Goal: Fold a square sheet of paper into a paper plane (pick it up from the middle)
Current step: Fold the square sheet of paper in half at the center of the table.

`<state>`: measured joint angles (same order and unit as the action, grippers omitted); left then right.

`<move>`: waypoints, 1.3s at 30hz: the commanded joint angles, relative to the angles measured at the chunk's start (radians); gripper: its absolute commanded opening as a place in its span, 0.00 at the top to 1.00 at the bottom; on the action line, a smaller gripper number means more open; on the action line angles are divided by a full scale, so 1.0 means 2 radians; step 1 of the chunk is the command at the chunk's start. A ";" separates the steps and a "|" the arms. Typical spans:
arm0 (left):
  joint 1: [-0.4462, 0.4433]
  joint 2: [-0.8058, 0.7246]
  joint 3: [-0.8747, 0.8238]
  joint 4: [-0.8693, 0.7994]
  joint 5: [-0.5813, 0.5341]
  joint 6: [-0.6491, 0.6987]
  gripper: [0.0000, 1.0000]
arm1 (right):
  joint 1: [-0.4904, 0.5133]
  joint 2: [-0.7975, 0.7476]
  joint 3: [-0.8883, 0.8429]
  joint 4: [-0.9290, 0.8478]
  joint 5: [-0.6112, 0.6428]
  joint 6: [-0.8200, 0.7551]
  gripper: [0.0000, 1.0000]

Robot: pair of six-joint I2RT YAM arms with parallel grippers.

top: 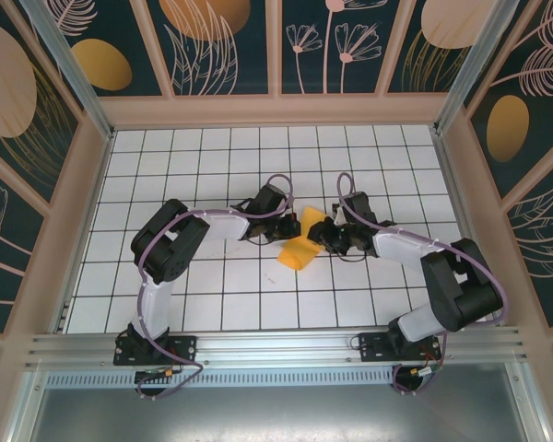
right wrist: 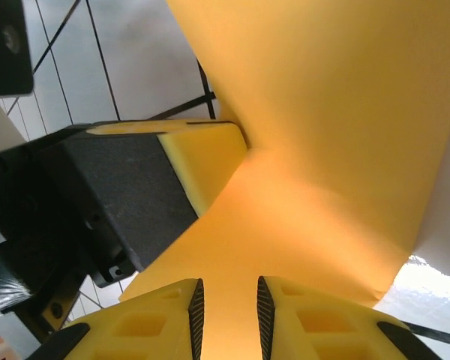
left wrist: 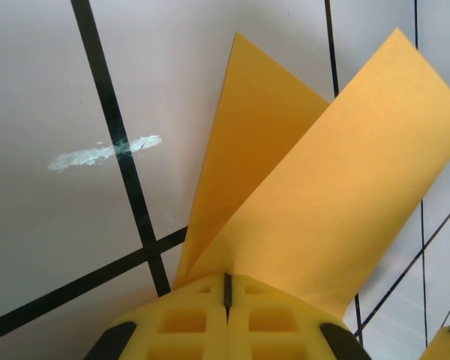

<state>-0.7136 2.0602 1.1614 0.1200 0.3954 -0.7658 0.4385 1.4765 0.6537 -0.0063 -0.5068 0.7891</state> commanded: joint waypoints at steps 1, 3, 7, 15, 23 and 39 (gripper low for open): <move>-0.003 0.031 -0.015 -0.044 -0.011 0.012 0.99 | 0.005 0.007 -0.021 0.019 -0.018 0.013 0.70; -0.003 0.032 -0.013 -0.045 -0.009 0.012 0.99 | 0.005 0.015 -0.028 0.019 -0.007 0.012 0.70; -0.002 0.031 -0.013 -0.046 -0.010 0.012 0.99 | 0.003 0.038 -0.036 0.015 0.001 -0.001 0.70; -0.003 0.030 -0.015 -0.046 -0.011 0.013 0.98 | 0.003 0.035 -0.024 -0.029 0.035 -0.018 0.70; -0.002 0.030 -0.016 -0.045 -0.009 0.012 0.99 | 0.014 -0.015 0.001 -0.025 0.001 0.004 0.70; -0.003 0.032 -0.015 -0.045 -0.006 0.014 0.99 | 0.034 0.055 -0.033 0.004 0.000 0.006 0.69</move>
<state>-0.7136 2.0640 1.1614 0.1276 0.4038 -0.7620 0.4995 1.5631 0.6178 0.0120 -0.5205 0.8177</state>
